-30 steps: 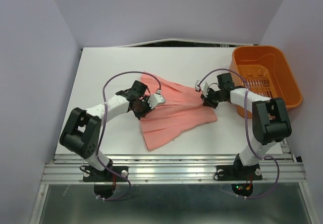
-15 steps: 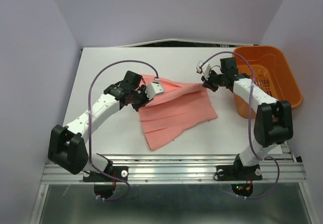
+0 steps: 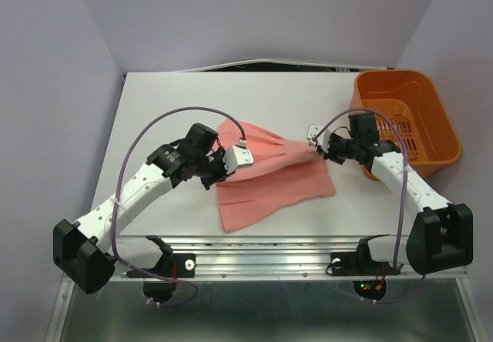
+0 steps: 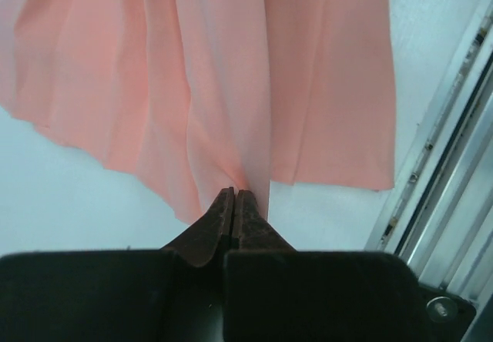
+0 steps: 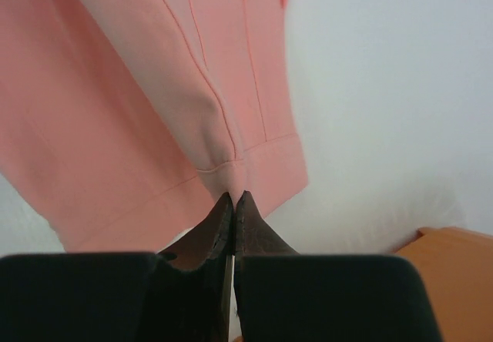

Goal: Fold and stack the skirts
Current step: Fold the skirt

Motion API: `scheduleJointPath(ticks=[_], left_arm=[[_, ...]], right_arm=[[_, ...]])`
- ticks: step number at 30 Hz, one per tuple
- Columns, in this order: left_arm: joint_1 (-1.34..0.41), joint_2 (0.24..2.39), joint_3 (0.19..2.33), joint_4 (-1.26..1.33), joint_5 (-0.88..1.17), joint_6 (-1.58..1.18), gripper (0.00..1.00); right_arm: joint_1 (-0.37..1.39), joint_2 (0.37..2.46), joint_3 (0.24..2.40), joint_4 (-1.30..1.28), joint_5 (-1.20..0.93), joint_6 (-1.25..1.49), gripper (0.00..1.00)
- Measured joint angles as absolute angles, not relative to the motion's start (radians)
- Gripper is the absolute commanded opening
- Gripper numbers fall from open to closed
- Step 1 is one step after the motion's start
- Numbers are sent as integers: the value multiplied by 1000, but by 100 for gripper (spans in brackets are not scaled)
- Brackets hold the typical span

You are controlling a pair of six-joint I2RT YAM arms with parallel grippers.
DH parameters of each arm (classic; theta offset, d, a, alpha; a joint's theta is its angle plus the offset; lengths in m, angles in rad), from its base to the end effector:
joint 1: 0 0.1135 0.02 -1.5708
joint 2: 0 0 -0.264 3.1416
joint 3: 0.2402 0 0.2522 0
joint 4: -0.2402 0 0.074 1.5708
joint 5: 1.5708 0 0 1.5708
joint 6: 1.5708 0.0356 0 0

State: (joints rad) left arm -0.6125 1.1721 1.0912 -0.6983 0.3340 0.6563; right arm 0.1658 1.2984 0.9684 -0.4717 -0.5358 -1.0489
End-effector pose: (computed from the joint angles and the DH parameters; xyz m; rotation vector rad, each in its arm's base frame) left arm 0.1922 -0.1493 0.3212 1.5064 1.7714 -0.3697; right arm 0.2662 0.0630 0.2700 -1.4750 1.6886 0.1676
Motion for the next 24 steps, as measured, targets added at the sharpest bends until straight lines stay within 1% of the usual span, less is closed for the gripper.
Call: scheduleJointPath(ticks=[5, 7, 11, 16, 19, 21, 24], left_arm=[[-683, 1197, 948, -694, 347, 646, 0], [-715, 1243, 898, -670, 347, 643, 0], [-762, 1358, 867, -627, 330, 629, 0], [-770, 1533, 868, -559, 265, 609, 0], [-743, 1587, 901, -548, 247, 601, 0], [-694, 1629, 945, -553, 242, 601, 0], [-578, 1744, 1082, -560, 229, 607, 0]], right_arm=[[177, 1275, 753, -461, -529, -1166, 1], [185, 1262, 649, -459, -527, -1225, 1], [208, 1204, 545, -443, -519, -1297, 1], [239, 1227, 536, -401, -496, -1307, 1], [253, 1275, 566, -385, -492, -1293, 1], [271, 1308, 591, -374, -483, -1264, 1], [292, 1343, 620, -368, -474, -1220, 1]])
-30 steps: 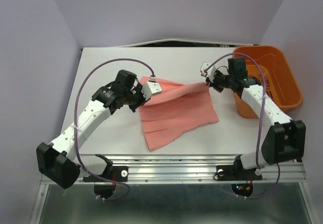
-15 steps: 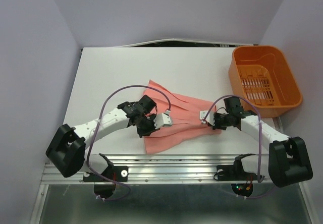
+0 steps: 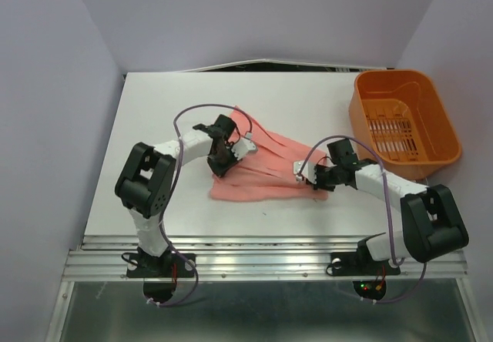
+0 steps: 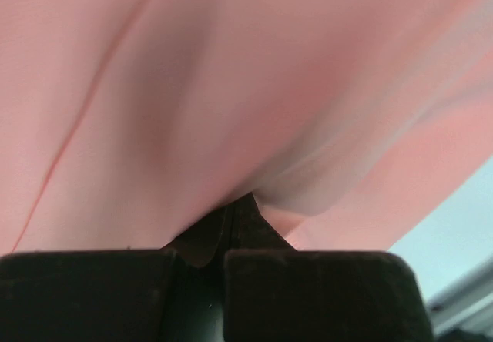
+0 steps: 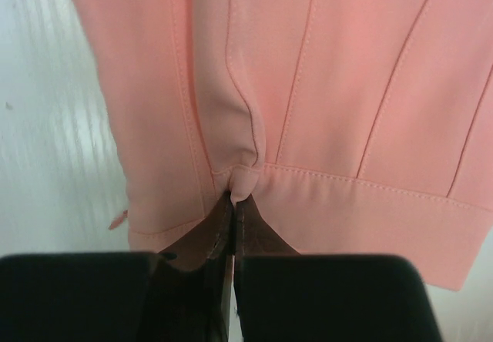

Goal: Fold and stack the skirts
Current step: Fold the skirt

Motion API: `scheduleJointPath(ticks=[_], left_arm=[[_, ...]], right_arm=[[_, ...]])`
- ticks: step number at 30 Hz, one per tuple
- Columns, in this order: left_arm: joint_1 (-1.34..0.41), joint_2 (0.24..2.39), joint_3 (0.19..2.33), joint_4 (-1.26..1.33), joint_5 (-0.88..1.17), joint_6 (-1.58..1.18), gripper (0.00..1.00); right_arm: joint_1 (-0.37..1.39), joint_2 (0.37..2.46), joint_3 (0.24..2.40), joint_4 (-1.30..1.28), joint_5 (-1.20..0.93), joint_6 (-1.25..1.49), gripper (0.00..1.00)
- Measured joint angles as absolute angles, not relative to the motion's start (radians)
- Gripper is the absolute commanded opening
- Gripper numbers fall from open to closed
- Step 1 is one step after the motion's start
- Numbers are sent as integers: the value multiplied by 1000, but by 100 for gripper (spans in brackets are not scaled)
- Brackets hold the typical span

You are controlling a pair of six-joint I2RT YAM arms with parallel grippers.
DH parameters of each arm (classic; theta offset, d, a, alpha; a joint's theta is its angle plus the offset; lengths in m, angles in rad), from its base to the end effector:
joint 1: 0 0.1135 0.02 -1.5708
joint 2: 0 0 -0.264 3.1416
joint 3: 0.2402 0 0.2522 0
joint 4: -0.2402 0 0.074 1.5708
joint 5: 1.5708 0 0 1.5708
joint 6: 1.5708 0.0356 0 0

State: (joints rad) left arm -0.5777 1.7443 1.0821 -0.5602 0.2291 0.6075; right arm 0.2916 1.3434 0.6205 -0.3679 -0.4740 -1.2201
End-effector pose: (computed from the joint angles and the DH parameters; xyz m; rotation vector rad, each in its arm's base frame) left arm 0.2743 -0.1885 0.1681 1.5960 2.2697 -0.3119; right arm 0.2182 0.0825 0.1599 -1.8190 1.7148 0.2655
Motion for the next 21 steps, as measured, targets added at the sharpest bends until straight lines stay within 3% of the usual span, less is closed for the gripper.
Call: scheduleJointPath(ticks=[4, 6, 9, 14, 17, 18, 21], left_arm=[[-451, 1914, 1311, -539, 170, 637, 0], [-405, 2013, 1455, -541, 144, 651, 9], [-345, 2145, 1654, -522, 129, 660, 34], [-241, 2170, 1771, -532, 178, 621, 46], [-159, 2089, 1726, -514, 282, 546, 55], [-123, 2019, 1650, -472, 330, 500, 63], [-38, 1779, 1432, -406, 427, 369, 63]], right_arm=[[338, 1436, 709, -376, -461, -1103, 1], [373, 1496, 764, -375, -456, -1026, 1], [451, 1596, 872, -378, -451, -871, 1], [538, 1768, 1074, -413, -442, -552, 1], [554, 1850, 1176, -433, -454, -366, 11], [558, 1880, 1213, -434, -461, -278, 22], [559, 1917, 1255, -439, -474, -117, 43]])
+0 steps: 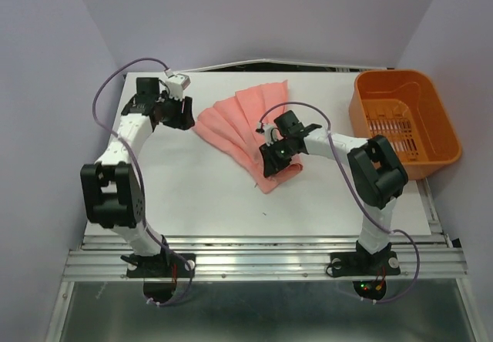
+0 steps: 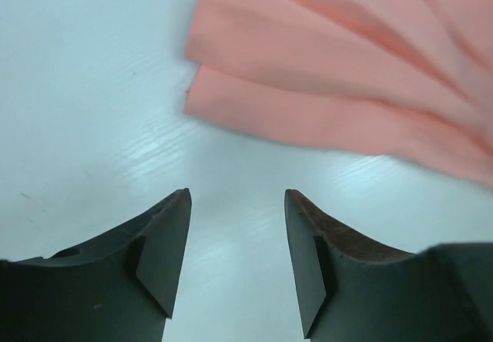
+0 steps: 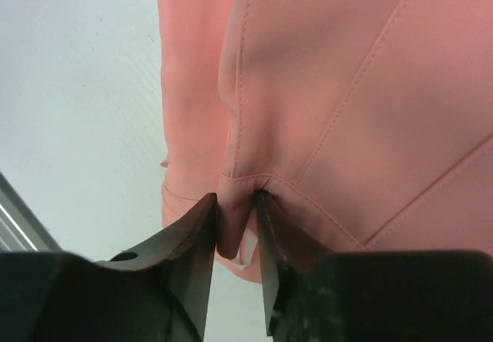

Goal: Fold and stack the skirts
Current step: Fold the skirt

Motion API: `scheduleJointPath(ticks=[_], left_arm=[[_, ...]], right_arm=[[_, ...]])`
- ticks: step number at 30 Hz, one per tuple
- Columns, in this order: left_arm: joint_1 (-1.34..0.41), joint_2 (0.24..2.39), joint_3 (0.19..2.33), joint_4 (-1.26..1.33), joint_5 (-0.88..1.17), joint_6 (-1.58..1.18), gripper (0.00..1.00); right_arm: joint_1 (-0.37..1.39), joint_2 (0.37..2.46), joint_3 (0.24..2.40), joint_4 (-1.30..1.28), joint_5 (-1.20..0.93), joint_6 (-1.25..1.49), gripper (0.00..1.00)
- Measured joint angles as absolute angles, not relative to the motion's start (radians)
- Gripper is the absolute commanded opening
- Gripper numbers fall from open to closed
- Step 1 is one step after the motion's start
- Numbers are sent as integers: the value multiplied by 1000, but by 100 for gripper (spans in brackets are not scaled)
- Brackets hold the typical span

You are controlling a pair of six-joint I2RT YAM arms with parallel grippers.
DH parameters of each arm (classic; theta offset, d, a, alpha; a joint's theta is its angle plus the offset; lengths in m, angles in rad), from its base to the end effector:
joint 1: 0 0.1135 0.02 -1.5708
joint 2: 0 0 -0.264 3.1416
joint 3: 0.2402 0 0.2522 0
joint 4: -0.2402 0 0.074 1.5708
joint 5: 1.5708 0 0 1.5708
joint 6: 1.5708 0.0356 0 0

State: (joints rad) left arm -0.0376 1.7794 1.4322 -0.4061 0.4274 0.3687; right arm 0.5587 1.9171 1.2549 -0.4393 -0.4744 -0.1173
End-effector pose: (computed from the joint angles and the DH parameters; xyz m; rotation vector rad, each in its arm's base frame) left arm 0.4022 -0.0299 0.2721 0.6619 2.1636 -0.3214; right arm 0.3199 0.2192 0.1643 -1.0369 2.4820 0.7740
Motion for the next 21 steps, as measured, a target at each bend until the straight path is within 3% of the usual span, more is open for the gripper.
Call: scheduleJointPath(ticks=[1, 5, 12, 21], left_arm=[[-23, 1681, 1346, -360, 467, 299, 63], [-60, 1419, 1107, -181, 571, 60, 63], [-178, 1382, 854, 51, 582, -334, 61], [-299, 1474, 748, 252, 585, -646, 48]], right_arm=[[558, 1921, 1264, -446, -474, -73, 51], [559, 1921, 1291, -474, -442, 63, 60], [565, 1869, 1345, -500, -267, 155, 49], [575, 1925, 1518, -522, -180, 155, 47]])
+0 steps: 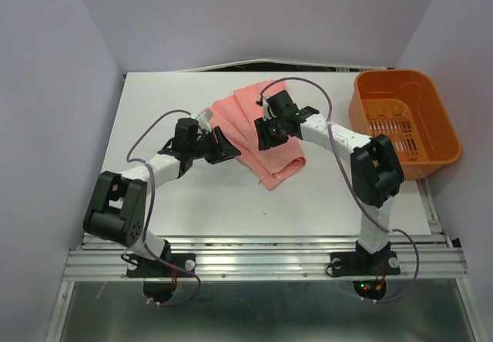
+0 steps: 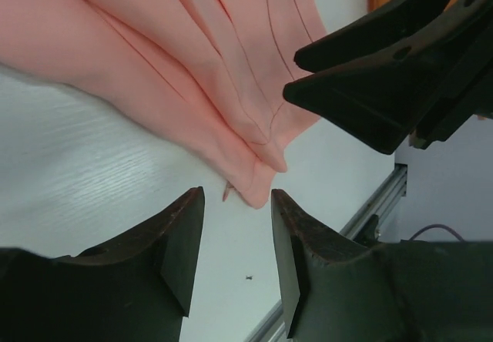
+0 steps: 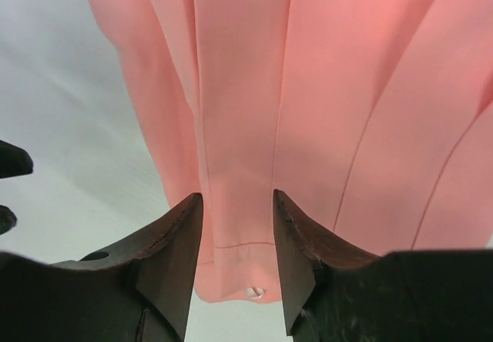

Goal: Fold and stack the skirts
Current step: Fold the skirt

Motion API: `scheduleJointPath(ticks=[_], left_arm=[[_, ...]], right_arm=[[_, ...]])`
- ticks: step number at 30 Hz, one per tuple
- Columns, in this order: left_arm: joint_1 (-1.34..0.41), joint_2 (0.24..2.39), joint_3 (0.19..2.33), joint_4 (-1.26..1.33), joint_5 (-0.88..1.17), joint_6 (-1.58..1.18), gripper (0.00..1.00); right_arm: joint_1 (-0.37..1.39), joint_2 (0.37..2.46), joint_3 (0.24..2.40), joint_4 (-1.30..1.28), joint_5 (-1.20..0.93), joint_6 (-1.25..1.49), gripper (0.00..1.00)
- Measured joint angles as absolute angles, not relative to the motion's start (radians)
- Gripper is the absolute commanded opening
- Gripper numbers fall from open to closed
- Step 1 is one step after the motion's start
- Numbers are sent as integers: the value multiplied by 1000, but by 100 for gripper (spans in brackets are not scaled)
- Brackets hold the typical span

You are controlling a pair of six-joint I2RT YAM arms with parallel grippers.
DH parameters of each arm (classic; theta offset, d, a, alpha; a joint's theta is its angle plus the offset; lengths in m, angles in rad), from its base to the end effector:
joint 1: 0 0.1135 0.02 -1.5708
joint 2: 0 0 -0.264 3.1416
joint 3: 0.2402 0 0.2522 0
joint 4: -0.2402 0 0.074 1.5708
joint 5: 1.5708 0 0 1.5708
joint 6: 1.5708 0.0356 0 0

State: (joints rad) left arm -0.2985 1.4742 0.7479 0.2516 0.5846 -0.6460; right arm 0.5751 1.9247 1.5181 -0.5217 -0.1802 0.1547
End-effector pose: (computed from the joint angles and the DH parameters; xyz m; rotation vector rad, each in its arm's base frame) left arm 0.2903 -0.1099 0.2111 0.0172 2.1709 -1.1651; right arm 0.3536 0.2368 0.2321 -0.6083 2.4831 0.5191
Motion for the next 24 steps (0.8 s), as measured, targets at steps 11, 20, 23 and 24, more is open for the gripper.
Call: scheduleJointPath(ticks=[11, 20, 23, 24], left_arm=[[-336, 1750, 867, 312, 610, -797, 45], [-352, 1828, 889, 286, 593, -810, 38], [-352, 1835, 889, 262, 574, -809, 33], [-352, 1835, 889, 258, 563, -807, 30]], right_arm=[[634, 2032, 1583, -610, -171, 146, 51], [649, 2038, 1588, -628, -168, 131, 35], [649, 2051, 1588, -628, -164, 127, 25], [649, 2057, 1589, -629, -163, 127, 19]])
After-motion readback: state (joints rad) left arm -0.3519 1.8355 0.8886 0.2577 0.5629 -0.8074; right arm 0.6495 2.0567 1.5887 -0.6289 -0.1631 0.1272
